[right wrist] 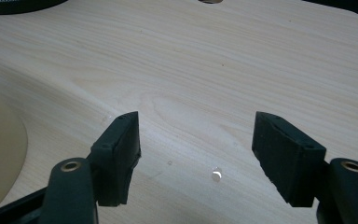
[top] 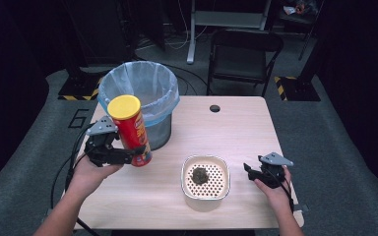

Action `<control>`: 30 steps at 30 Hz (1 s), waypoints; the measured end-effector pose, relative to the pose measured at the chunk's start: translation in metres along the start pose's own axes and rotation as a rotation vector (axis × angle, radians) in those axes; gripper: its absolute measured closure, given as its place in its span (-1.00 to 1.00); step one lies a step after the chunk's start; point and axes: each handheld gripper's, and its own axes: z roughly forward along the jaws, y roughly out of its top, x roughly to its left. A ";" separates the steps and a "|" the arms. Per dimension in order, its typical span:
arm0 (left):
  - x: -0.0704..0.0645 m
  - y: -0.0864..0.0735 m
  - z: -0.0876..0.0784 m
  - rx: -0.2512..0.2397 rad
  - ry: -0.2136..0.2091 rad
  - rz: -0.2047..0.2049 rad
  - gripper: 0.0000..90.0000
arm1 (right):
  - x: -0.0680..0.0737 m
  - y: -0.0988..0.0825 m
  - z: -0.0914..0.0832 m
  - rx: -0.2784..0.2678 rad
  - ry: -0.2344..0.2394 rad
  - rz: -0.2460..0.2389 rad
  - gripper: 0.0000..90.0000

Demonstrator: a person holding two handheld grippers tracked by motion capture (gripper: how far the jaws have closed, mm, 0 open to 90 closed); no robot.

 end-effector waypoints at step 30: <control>0.005 0.089 -0.024 -0.013 0.016 0.025 -0.48 | 0.000 -0.001 0.002 0.007 0.007 0.001 -0.29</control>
